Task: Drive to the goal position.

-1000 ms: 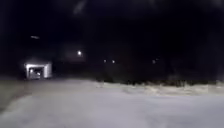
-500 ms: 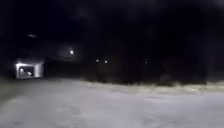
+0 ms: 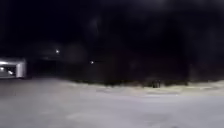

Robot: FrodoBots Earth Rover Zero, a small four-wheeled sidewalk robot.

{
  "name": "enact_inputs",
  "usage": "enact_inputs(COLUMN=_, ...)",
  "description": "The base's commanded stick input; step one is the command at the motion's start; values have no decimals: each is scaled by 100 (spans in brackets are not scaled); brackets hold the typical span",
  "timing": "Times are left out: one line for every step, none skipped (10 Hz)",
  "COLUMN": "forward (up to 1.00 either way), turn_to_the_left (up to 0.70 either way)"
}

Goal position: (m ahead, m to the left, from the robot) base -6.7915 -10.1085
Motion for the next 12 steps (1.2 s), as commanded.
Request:
enact_inputs(forward=52, turn_to_the_left=-44)
enact_inputs(forward=70, turn_to_the_left=-35)
enact_inputs(forward=70, turn_to_the_left=-35)
enact_inputs(forward=70, turn_to_the_left=-35)
enact_inputs(forward=70, turn_to_the_left=-35)
enact_inputs(forward=70, turn_to_the_left=-35)
enact_inputs(forward=70, turn_to_the_left=-35)
enact_inputs(forward=70, turn_to_the_left=-35)
enact_inputs(forward=70, turn_to_the_left=-35)
enact_inputs(forward=70, turn_to_the_left=-35)
enact_inputs(forward=70, turn_to_the_left=-35)
enact_inputs(forward=70, turn_to_the_left=-35)
